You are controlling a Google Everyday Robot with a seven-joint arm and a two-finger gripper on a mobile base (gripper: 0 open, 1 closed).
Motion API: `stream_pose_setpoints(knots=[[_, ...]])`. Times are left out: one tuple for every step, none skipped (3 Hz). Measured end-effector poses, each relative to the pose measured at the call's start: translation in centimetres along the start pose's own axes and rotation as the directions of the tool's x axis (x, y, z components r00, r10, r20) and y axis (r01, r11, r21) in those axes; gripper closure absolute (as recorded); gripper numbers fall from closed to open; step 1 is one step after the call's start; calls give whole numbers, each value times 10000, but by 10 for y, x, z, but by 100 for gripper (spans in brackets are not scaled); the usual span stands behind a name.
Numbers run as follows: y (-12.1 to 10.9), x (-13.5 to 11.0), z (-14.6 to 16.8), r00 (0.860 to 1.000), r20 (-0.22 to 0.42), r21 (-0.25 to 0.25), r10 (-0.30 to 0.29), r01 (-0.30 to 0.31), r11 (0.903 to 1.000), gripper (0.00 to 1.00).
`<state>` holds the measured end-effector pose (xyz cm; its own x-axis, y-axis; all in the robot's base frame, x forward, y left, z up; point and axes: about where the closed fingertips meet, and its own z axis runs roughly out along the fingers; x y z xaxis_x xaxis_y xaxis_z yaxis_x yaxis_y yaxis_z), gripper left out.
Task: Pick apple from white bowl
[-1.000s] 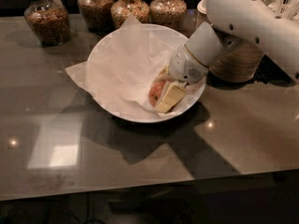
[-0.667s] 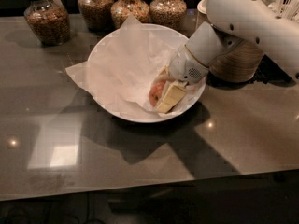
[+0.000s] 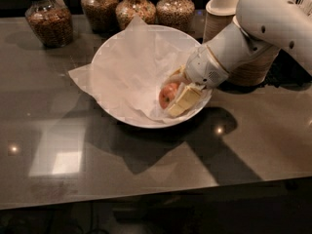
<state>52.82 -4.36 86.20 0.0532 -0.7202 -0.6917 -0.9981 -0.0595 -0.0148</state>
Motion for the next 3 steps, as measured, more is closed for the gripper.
stream_pose_setpoints(knots=[[11, -20, -26, 9901, 1329, 265, -458, 426, 9987, 100], [17, -43, -52, 9587, 2654, 447, -1019, 934, 9946, 100], [16, -76, -71, 9213, 3551, 453, -1584, 1523, 9873, 100]])
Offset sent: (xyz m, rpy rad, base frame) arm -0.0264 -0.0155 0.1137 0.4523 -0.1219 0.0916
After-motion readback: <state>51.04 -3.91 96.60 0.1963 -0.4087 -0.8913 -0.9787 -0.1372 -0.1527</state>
